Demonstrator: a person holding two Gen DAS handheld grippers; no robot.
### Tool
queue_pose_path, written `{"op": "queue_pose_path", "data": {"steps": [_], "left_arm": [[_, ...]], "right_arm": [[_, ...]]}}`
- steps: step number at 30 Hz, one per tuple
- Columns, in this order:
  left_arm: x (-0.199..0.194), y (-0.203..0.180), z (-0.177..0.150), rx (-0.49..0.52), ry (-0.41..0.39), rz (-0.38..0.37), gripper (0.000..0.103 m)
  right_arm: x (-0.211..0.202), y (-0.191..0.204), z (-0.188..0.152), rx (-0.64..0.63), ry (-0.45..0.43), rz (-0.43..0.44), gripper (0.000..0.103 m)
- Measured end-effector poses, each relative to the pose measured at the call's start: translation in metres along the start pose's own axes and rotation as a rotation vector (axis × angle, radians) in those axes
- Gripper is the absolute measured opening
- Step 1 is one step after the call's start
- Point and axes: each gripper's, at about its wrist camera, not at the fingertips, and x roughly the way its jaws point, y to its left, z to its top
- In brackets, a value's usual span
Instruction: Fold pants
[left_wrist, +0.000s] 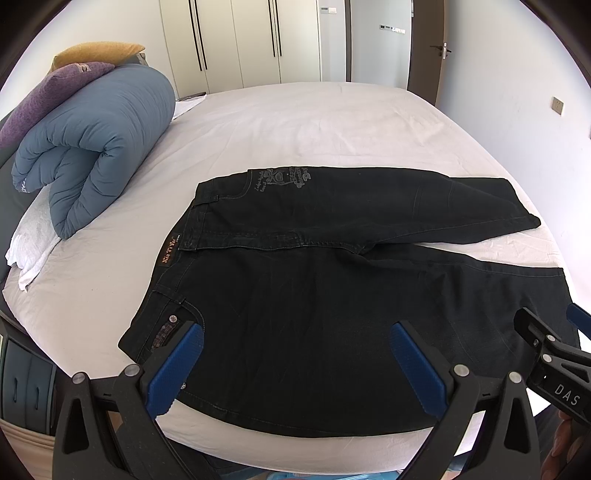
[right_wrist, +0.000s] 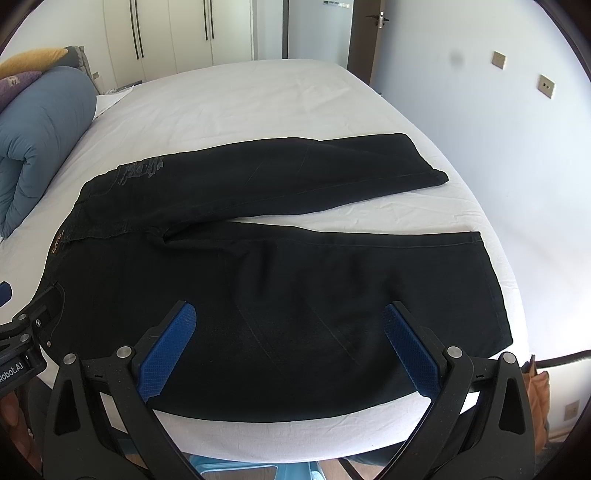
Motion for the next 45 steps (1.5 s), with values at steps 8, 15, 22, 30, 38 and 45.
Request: {"op": "queue_pose_path", "data": {"steps": [8,15,22,30,38,45], "left_arm": [[0.009,0.004,0.002,-0.01,0.021,-0.019,0.103],[0.041,0.02,0.024,0.023,0.076,-0.051,0.103],[0.09,0.052,0.075,0.094,0.132,0.016,0.103],[0.19,0.113,0.186,0.226,0.125,0.004,0.103],[0.299,0.113,0.246,0.501,0.293,-0.066,0.103],[0.351,0.124,0.255,0.542,0.44,-0.135,0.1]], "right_arm": [[0.007,0.001,0.001,-0.025,0.011,0.022,0.103],[0.018,0.007,0.026,-0.125,-0.01,0.193,0.103],[0.05,0.016,0.086,-0.21,-0.028,0.386,0.103],[0.123,0.034,0.158,-0.335,0.002,0.555,0.09],[0.195,0.07,0.198,-0.521,0.068,0.664,0.068],[0.227,0.071,0.2,-0.554,0.11,0.727,0.068]]}}
